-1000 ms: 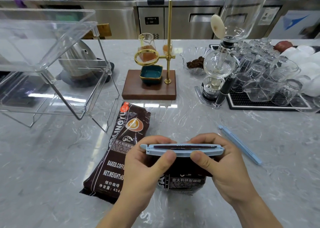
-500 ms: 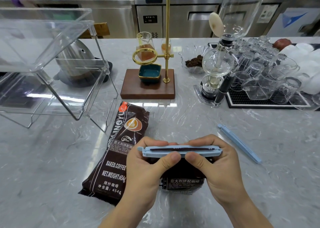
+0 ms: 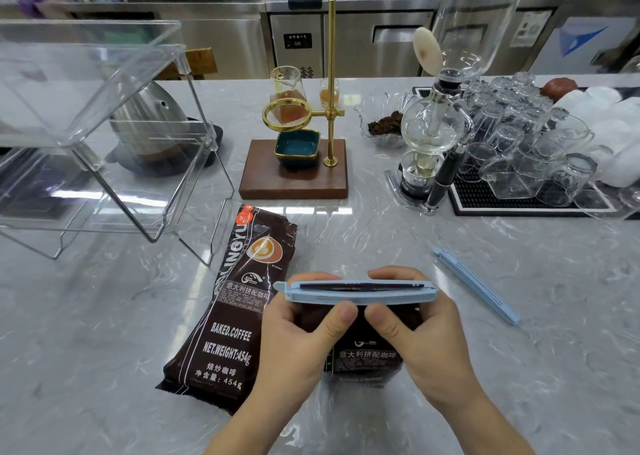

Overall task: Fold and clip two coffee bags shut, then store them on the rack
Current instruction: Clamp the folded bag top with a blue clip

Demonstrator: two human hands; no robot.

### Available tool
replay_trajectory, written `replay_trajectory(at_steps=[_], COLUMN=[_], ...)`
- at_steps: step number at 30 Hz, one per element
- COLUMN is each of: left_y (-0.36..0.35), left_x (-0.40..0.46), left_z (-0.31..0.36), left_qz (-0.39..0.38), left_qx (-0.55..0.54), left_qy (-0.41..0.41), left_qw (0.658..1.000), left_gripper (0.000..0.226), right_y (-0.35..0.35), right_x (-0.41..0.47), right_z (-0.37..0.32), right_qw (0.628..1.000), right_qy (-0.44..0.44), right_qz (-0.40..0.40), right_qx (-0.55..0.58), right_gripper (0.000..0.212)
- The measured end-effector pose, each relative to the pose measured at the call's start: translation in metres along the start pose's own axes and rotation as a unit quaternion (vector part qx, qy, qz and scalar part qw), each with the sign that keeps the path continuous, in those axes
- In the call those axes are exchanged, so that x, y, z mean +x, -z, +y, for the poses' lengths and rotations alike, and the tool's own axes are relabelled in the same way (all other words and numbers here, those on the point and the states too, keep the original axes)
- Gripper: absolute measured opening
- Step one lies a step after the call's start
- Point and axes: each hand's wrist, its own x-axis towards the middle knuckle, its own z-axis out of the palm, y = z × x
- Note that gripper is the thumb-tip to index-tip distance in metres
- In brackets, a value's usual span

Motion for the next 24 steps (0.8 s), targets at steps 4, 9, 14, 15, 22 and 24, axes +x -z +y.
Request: replay_trajectory(at_steps=[4, 9, 14, 15, 22, 24], left_y=[0.003, 0.006, 0.007, 0.007, 0.004, 0.004], left_x=[-0.007, -0.012, -0.013, -0.012, 0.004, 0.009], left_z=[-0.011, -0.029, -0.041, -0.043, -0.055, -0.057], left_qz=[-0.017, -0.062, -0.061, -0.06, 0.045, 0.066], left_qx=[0.055, 0.036, 0.027, 0.031, 0.12, 0.137], left_qy=[-0.001, 0.015, 0.004, 0.001, 0.001, 0.01], left_qw=[0.998, 0.997, 0.998, 0.998, 0.992, 0.988], left_gripper=[0.046, 0.057, 0.054, 0.055, 0.06, 0.055], right_y=[-0.001, -0.001, -0.004, -0.004, -0.012, -0.011], right_x=[-0.013, -0.015, -0.017, -0.017, 0.001, 0.005], right_z=[0.018, 0.037, 0.056, 0.059, 0.072, 0.075], right_qw=[0.999, 1.0, 0.999, 0.999, 0.997, 0.996], right_qy=[-0.03, -0.01, -0.005, -0.003, 0.003, -0.004], right_qz=[-0.032, -0.016, -0.02, -0.014, 0.074, 0.082], right_qx=[0.009, -0.006, 0.03, 0.03, -0.036, -0.039], right_gripper=[0.038, 0.045, 0.047, 0.047, 0.025, 0.026])
